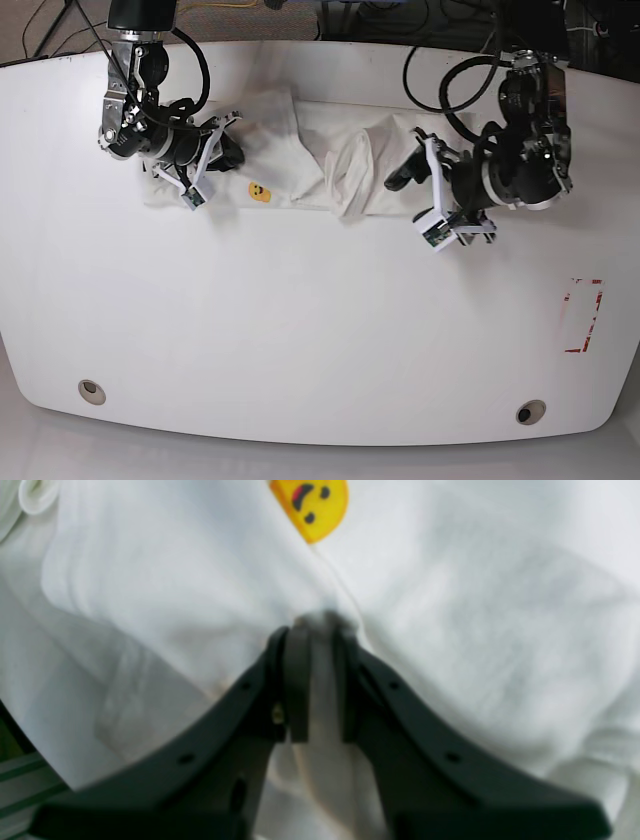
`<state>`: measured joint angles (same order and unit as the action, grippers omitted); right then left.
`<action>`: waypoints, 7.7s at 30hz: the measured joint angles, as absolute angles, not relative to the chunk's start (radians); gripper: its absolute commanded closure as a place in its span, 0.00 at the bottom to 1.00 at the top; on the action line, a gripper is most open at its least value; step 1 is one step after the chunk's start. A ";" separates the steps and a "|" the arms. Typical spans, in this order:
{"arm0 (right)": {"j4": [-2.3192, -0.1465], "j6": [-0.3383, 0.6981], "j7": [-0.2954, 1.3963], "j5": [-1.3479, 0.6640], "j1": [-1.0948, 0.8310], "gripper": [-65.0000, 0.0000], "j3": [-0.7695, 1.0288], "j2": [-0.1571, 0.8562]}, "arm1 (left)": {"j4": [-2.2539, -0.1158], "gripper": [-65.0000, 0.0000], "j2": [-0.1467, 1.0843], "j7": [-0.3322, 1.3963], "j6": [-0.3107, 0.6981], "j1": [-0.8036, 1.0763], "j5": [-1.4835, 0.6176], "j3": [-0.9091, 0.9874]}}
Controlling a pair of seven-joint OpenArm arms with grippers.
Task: Layout the t-shirt on the table in an organized manner, then fold the t-shirt properly
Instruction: 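Fold the strip's free end with the left gripper toward the right gripper, then regrasp the folded bundle edges with both grippers, then lift the bundle with both grippers and fold it in half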
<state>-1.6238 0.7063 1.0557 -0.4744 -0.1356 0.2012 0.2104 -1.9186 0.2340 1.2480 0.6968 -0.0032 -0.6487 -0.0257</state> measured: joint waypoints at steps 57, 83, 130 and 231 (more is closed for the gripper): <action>-1.628 0.704 1.057 -0.471 -0.142 0.87 0.228 0.183 | -1.801 0.84 0.296 1.074 0.698 0.102 -0.482 -0.077; -1.948 0.701 1.278 -0.636 -0.125 0.63 0.361 0.128 | -1.603 0.91 0.294 0.889 0.701 0.118 -0.342 -0.070; -1.546 0.703 1.332 -0.891 -0.121 0.21 0.668 0.050 | -1.600 0.91 0.322 0.862 0.697 0.156 -0.363 -0.013; -1.945 0.696 1.250 -0.757 -0.040 0.40 -0.007 0.098 | -1.513 0.54 0.102 0.869 0.724 0.085 -0.384 -0.068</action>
<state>-1.9446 0.6964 1.2495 -0.7567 -0.0399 -0.0074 0.0982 -1.5127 0.1020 0.8688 0.7238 0.0849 -0.3840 -0.0681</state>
